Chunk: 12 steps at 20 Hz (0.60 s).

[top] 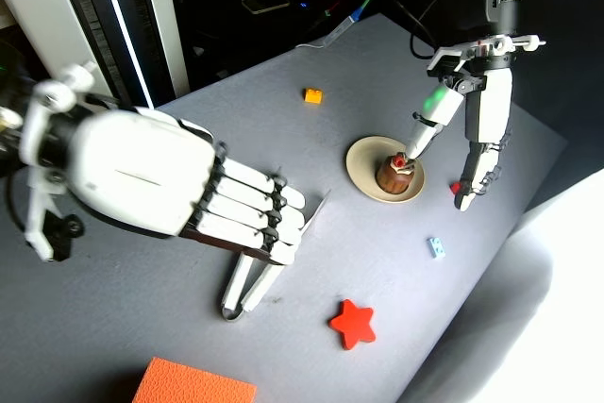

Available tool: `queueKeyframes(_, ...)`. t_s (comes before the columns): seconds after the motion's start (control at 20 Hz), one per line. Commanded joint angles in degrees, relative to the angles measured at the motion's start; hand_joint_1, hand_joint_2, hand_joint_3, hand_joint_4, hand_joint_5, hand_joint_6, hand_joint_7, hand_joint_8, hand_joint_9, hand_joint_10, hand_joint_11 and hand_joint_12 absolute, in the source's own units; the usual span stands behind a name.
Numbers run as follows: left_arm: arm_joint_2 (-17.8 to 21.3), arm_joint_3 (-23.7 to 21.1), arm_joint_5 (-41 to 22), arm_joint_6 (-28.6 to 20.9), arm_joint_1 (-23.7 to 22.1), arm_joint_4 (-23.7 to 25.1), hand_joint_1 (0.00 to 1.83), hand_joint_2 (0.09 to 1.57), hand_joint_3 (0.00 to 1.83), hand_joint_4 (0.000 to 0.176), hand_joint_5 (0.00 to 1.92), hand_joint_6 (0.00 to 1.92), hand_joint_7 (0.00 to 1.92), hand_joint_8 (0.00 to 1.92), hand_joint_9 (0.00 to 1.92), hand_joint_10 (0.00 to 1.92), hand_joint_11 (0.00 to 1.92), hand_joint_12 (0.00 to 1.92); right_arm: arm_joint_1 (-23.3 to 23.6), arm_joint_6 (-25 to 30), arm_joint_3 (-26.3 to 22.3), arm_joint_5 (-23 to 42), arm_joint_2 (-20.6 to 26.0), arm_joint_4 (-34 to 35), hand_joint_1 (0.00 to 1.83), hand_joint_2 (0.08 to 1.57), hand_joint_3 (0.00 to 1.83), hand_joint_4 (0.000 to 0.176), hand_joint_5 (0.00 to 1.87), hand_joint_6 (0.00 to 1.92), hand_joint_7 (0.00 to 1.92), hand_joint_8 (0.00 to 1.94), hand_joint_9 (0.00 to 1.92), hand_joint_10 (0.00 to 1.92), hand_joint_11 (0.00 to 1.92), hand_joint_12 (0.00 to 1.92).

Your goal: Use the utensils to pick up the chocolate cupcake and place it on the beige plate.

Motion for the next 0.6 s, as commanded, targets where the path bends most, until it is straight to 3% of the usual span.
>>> queueKeyframes(0.0, 0.8, 0.5, -3.9, 0.4, -0.3, 0.4, 0.65, 1.14, 0.0, 0.0, 0.2, 0.0, 0.19, 0.0, 0.17, 0.01, 0.0, 0.32, 0.1, 2.1, 0.0, 9.9, 1.0, -2.8, 0.22, 0.89, 0.0, 0.011, 0.04, 0.0, 0.02, 0.0, 0.02, 0.0, 0.0, 0.29)
queueKeyframes(0.15, 1.0, 0.3, -3.9, -0.6, -0.3, 0.4, 0.6, 1.16, 0.0, 0.0, 0.2, 0.0, 0.19, 0.0, 0.16, 0.0, 0.0, 0.32, -1.0, 6.7, 0.2, 13.6, 2.9, -7.9, 0.22, 0.91, 0.0, 0.0, 0.01, 0.0, 0.0, 0.0, 0.0, 0.0, 0.0, 0.19)
queueKeyframes(0.55, 0.8, 0.6, -3.4, -0.3, -0.7, 0.3, 0.57, 1.18, 0.0, 0.0, 0.2, 0.01, 0.19, 0.0, 0.17, 0.0, 0.0, 0.37, -0.8, 7.7, 0.2, 9.0, 2.4, -10.2, 0.26, 0.93, 0.0, 0.0, 0.02, 0.0, 0.0, 0.0, 0.0, 0.0, 0.0, 0.21)
